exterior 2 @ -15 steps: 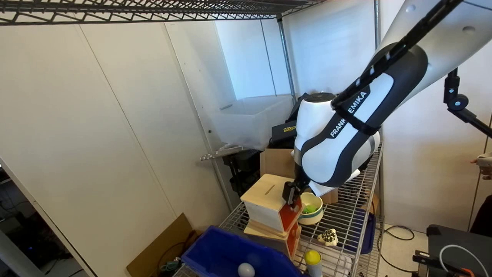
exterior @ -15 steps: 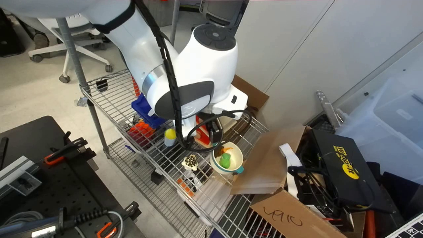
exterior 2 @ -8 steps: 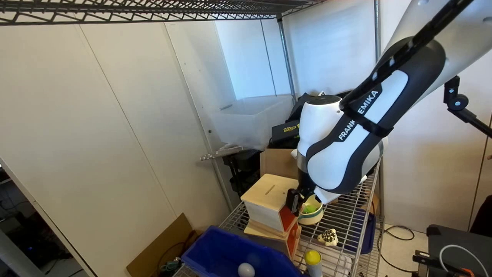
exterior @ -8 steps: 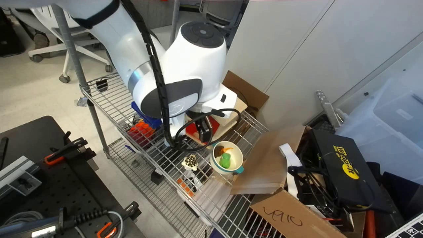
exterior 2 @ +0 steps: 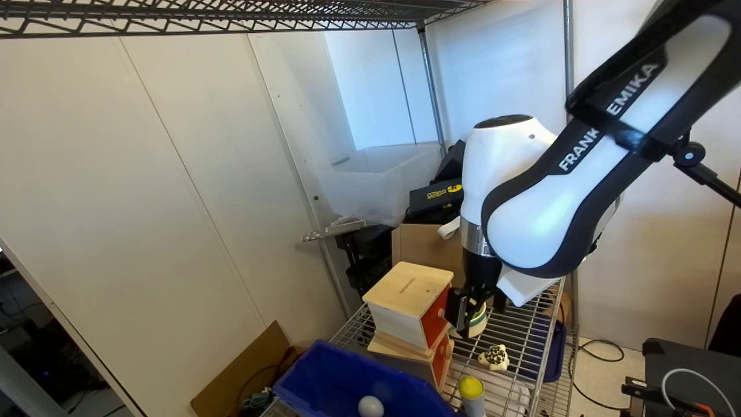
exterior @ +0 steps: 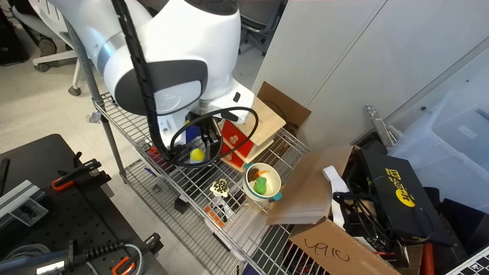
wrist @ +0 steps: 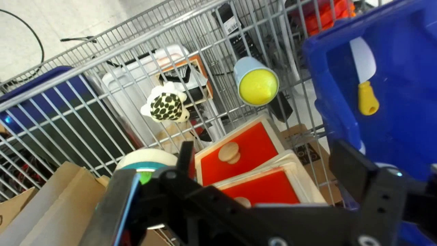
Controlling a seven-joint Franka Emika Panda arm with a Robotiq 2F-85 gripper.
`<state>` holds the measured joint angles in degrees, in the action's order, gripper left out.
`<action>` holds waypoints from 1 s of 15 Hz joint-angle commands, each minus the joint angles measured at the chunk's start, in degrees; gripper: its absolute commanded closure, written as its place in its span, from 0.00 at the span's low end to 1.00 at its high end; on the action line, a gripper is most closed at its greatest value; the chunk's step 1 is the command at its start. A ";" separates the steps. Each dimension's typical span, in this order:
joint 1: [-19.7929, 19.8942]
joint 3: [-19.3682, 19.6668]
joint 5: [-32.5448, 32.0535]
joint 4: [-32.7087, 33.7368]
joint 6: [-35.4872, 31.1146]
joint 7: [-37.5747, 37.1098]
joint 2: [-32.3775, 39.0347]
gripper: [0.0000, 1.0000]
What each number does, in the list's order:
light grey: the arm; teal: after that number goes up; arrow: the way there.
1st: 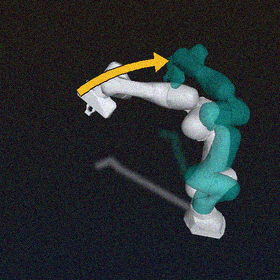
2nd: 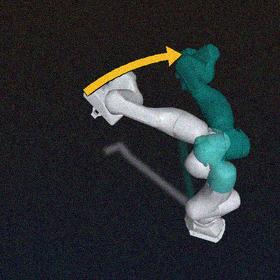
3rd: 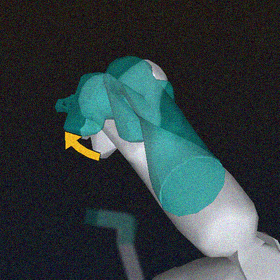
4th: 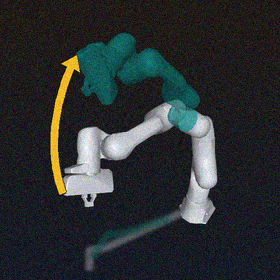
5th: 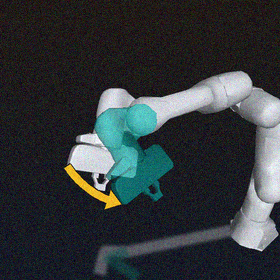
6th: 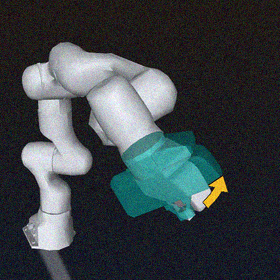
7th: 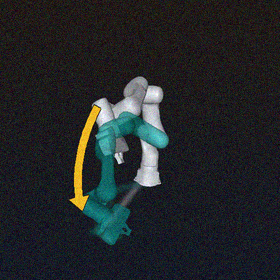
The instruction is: Close the drawer
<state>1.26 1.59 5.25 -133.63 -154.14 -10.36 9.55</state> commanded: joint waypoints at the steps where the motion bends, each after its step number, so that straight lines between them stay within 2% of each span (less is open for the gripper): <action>1: -0.72 -0.23 -0.51 -5.42 6.51 0.23 -9.32 0.00; 5: -0.52 -0.26 -1.88 -7.37 14.76 0.16 -15.46 0.00; 7: -0.47 -0.38 -2.23 -8.38 16.26 1.15 -17.87 0.00; 8: -0.58 -0.38 -1.73 -8.98 16.24 2.34 -18.92 0.00; 9: -0.40 -0.42 -1.62 -7.06 14.91 0.77 -15.53 0.00; 15: -0.38 -0.44 -1.59 -8.61 15.28 1.80 -17.70 0.00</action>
<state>0.52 1.50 3.59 -142.32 -138.99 -8.62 -8.13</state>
